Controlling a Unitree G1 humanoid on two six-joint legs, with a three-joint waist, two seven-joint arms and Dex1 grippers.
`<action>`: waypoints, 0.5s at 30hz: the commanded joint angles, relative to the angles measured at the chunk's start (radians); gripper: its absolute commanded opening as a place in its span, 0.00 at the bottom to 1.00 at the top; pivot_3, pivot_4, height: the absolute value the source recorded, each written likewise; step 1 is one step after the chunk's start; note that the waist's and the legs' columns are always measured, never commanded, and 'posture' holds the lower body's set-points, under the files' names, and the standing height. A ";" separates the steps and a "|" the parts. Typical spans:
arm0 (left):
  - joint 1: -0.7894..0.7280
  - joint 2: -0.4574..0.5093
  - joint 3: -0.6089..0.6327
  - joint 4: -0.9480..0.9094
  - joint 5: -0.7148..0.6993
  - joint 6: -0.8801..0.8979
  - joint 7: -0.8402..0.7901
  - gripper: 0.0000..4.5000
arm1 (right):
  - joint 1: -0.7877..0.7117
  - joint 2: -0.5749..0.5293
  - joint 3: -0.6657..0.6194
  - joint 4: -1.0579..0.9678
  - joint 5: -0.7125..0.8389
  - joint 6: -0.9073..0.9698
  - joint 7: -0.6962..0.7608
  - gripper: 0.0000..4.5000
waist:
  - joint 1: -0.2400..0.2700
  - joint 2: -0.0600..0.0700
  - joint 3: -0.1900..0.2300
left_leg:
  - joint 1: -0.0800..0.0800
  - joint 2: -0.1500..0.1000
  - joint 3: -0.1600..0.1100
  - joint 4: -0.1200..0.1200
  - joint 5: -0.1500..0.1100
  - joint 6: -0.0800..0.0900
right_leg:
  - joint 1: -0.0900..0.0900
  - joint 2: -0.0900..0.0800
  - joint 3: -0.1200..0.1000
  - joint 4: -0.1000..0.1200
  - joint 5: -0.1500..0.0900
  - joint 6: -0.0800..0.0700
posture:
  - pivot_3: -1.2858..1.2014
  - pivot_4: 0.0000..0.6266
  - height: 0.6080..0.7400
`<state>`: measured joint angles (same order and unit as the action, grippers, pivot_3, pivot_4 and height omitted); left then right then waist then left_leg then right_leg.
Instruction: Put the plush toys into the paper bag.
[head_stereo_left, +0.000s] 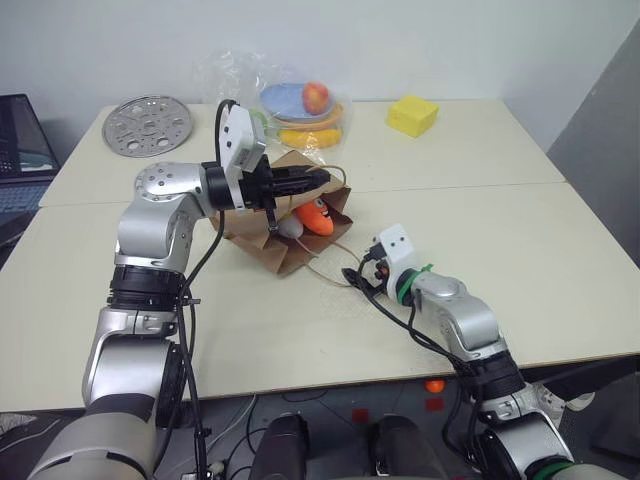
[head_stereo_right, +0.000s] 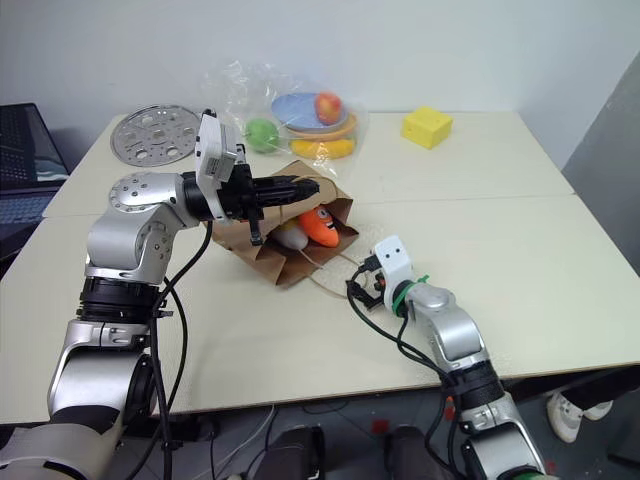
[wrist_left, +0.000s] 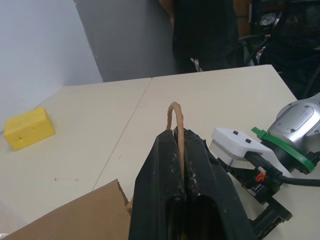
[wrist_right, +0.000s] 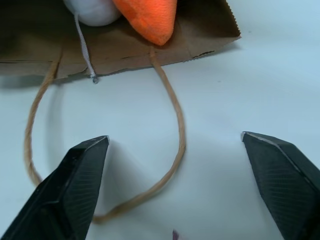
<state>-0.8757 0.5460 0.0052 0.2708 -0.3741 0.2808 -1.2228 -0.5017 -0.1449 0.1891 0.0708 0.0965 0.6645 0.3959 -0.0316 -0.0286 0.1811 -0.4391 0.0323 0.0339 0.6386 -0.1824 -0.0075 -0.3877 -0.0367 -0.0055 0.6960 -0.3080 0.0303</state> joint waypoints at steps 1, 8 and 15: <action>-0.001 0.013 0.016 -0.049 -0.012 -0.003 0.011 0.00 | -0.007 0.000 0.028 0.025 -0.018 -0.024 0.011 0.72 | 0.000 0.000 0.000 | 0.000 0.000 0.000 0.000 0.000 0.000 | 0.000 0.000 0.000 0.000 0.000 0.000 | 0.52 0.24 1.00; 0.018 0.029 0.023 -0.066 -0.017 0.002 0.022 0.00 | 0.016 -0.063 0.105 -0.010 -0.074 -0.074 0.067 0.14 | 0.000 0.000 0.000 | 0.001 0.000 0.000 -0.002 0.000 0.000 | 0.000 0.000 0.000 0.000 0.000 0.000 | 0.52 0.24 1.00; 0.027 0.029 0.025 -0.078 -0.017 0.005 0.034 0.00 | 0.014 -0.049 0.053 -0.073 -0.026 -0.009 0.077 0.01 | 0.002 0.000 0.000 | 0.000 -0.001 0.001 -0.002 0.000 0.000 | 0.000 -0.001 0.000 -0.001 0.000 0.000 | 0.52 0.24 1.00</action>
<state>-0.8396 0.5640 0.0070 0.2326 -0.3760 0.2929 -1.1964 -0.4858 -0.1996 0.2656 0.0359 0.0370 0.6197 0.4579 -0.0295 -0.0286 0.1811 -0.4386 0.0319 0.0343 0.6367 -0.1824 -0.0075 -0.3877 -0.0374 -0.0053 0.6950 -0.3081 0.0304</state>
